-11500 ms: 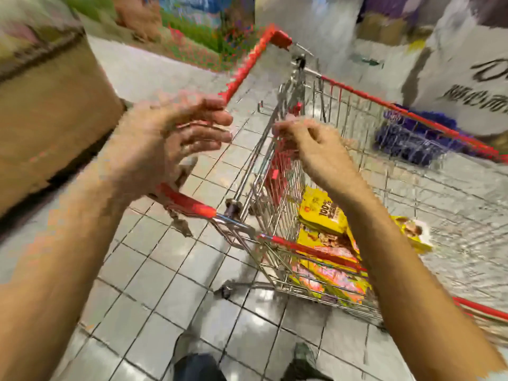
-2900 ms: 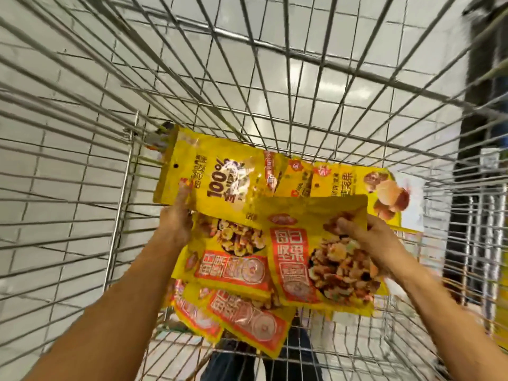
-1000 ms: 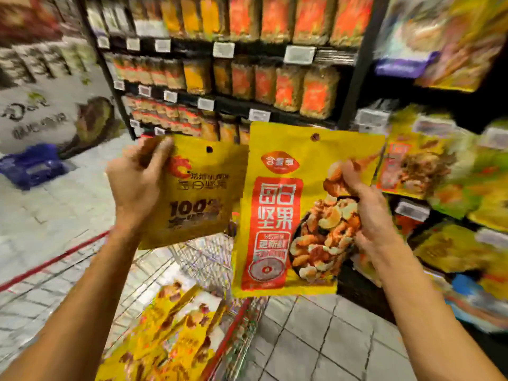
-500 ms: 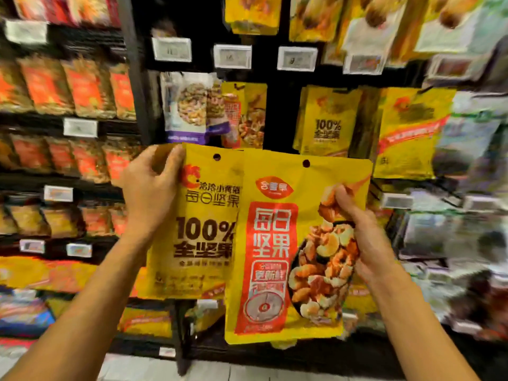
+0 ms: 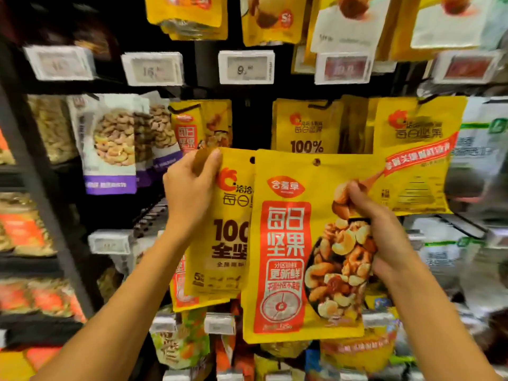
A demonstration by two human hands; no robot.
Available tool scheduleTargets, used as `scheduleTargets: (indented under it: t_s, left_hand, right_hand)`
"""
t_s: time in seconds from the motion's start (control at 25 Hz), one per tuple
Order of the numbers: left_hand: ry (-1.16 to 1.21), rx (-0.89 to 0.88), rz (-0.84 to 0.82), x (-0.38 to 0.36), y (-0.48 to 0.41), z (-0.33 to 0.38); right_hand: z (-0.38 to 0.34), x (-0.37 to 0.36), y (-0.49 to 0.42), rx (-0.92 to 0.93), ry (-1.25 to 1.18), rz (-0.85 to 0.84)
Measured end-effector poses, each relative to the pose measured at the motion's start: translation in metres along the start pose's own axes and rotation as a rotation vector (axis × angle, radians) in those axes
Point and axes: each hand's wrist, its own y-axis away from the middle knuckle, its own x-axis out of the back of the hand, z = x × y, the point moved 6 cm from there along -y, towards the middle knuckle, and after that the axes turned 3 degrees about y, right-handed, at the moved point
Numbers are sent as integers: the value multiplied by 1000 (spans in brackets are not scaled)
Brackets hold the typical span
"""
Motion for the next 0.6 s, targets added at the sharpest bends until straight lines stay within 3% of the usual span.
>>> scheduleTargets:
  t_s: [0.28, 0.44, 0.6]
  left_hand:
    - [132, -85, -218, -115, -72, 8]
    - [228, -36, -208, -166, -95, 10]
    - [181, 1, -125, -191, -105, -4]
  right_hand:
    - [-26, 38, -35, 138, -49, 150]
    - [-37, 61, -51, 171, -22, 175]
    - [-40, 85, -73, 139, 31, 161]
